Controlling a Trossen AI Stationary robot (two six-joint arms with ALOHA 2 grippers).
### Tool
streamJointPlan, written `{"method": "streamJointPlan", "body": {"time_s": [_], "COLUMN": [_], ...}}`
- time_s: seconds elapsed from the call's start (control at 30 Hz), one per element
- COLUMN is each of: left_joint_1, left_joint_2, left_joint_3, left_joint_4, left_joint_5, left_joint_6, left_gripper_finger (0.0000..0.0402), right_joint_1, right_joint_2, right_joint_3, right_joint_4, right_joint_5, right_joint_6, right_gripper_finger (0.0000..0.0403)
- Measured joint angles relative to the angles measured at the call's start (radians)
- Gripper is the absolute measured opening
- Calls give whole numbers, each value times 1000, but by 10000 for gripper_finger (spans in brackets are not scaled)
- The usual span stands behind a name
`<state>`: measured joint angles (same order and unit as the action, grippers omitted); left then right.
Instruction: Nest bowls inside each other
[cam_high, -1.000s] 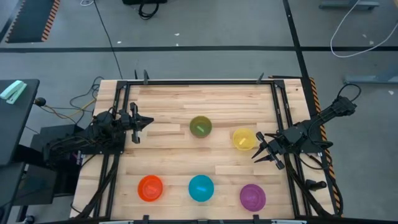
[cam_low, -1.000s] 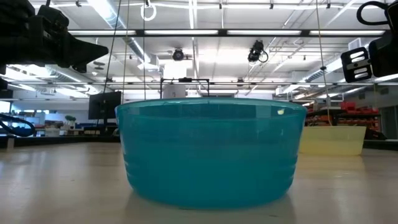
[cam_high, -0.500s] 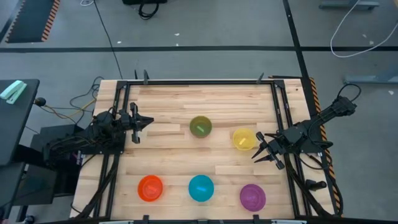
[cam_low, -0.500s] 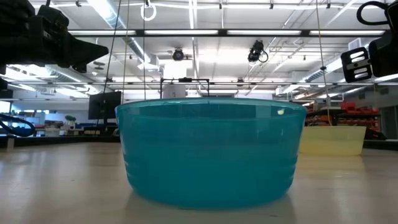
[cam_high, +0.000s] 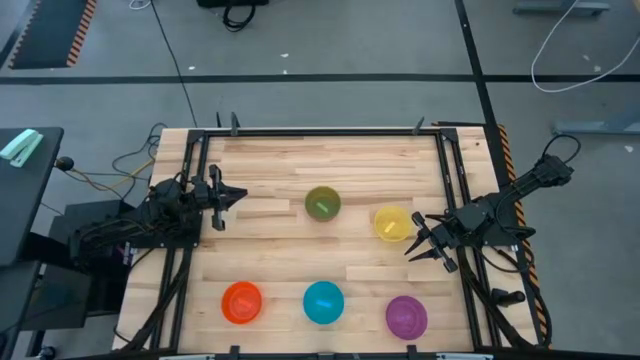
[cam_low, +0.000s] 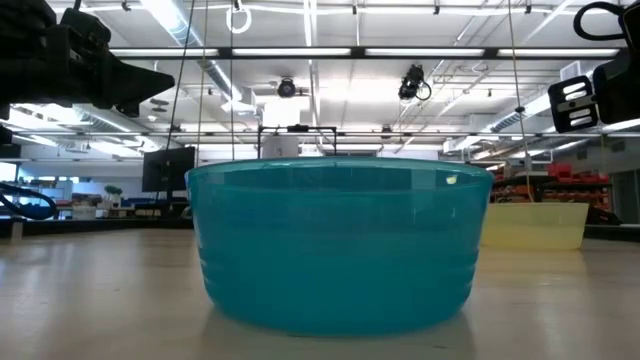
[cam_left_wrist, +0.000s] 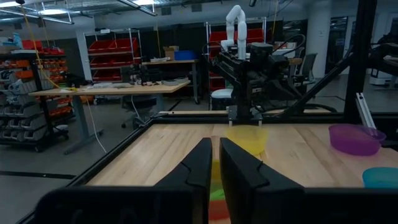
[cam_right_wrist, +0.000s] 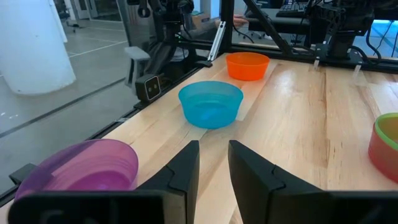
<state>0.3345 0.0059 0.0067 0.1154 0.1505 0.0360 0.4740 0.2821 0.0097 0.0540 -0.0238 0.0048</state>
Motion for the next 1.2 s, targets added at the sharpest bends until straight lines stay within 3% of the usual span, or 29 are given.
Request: {"method": "streamJointPlan", "body": {"time_s": [1.2], "left_joint_1": [0], "left_joint_2": [0], "left_joint_3": [0], "left_joint_4": [0], "left_joint_5": [0], "left_joint_6": [0], "left_gripper_finger": [31], "right_joint_1": [0], "right_joint_2": [0], "right_joint_3": [0], "right_joint_4": [0], "right_joint_5": [0], "right_joint_6": [0], "right_gripper_finger": [94]}}
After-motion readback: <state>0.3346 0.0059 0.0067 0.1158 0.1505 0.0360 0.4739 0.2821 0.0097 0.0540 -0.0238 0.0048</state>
